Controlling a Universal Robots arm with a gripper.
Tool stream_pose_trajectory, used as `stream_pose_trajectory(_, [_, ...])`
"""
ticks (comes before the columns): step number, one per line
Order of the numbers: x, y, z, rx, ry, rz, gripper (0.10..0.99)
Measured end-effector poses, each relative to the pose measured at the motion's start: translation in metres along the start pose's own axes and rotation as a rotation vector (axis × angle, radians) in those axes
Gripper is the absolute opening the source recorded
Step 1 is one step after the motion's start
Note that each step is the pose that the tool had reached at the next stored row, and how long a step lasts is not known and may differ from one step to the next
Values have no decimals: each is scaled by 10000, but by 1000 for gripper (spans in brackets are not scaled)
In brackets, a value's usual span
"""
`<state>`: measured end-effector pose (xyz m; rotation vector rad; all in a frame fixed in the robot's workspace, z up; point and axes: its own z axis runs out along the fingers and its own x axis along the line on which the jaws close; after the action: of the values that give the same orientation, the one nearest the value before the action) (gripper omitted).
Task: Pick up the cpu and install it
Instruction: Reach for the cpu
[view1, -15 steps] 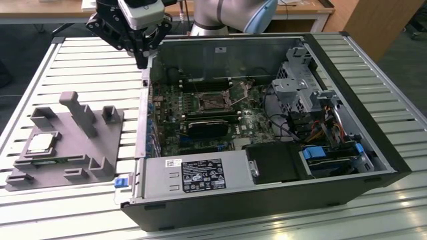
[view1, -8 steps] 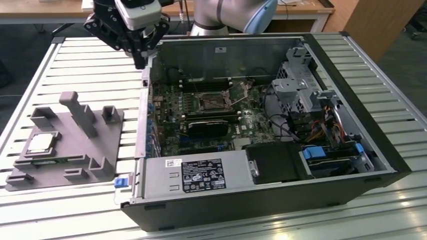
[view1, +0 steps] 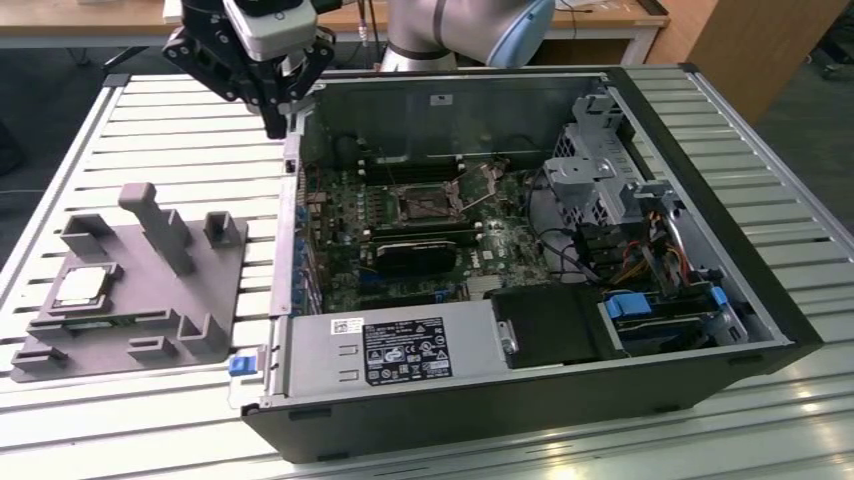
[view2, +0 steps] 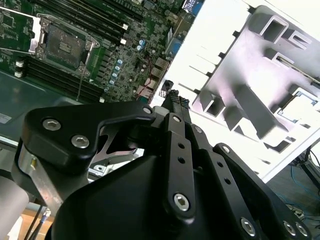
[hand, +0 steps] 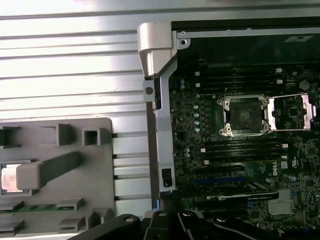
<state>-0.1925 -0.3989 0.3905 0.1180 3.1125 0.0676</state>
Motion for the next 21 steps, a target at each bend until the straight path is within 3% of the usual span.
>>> stream_pose_trajectory(21, [114,-9,3,0,0,1,106])
